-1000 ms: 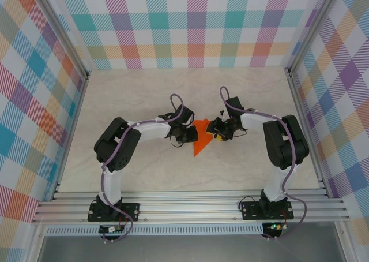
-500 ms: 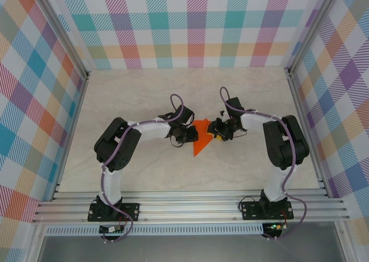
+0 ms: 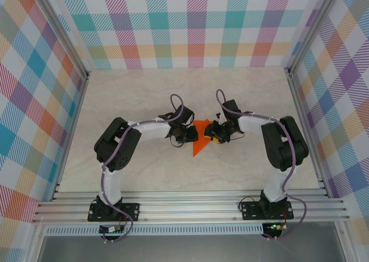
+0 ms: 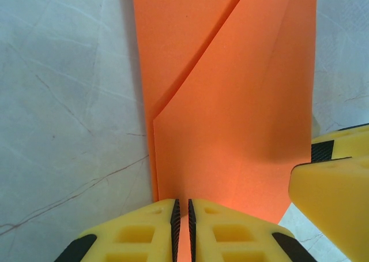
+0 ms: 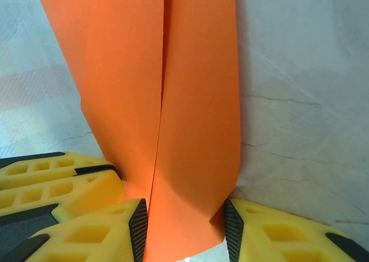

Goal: Fold a paper plane with a square sheet of paper (pick it up from the middle)
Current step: Turn over the paper at the center of the table.

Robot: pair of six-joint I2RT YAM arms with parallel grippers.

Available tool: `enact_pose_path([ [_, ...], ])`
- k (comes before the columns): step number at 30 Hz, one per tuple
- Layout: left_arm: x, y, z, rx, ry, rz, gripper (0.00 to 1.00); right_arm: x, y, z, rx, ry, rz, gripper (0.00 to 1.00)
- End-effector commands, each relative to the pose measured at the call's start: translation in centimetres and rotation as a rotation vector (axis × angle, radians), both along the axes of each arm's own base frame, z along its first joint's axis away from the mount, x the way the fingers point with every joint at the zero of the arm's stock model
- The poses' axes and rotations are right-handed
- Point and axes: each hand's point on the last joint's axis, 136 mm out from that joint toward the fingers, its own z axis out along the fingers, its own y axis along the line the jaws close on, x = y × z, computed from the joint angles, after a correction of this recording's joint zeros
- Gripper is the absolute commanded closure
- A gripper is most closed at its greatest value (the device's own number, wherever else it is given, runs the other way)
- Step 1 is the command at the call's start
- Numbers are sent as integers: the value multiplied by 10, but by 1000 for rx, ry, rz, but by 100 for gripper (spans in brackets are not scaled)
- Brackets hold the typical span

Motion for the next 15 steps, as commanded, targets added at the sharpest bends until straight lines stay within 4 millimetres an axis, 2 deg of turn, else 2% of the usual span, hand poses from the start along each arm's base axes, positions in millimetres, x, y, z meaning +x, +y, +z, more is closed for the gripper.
enact_pose_path([
  [1,-5,9,-20,36,63,10,84,-6,10,13,58,-9,25,55],
  [8,-4,8,-17,22,57,16,85,10,18,36,121,-84,-10,53],
  [15,-5,8,-16,20,59,17,85,8,16,29,134,-70,-72,51],
])
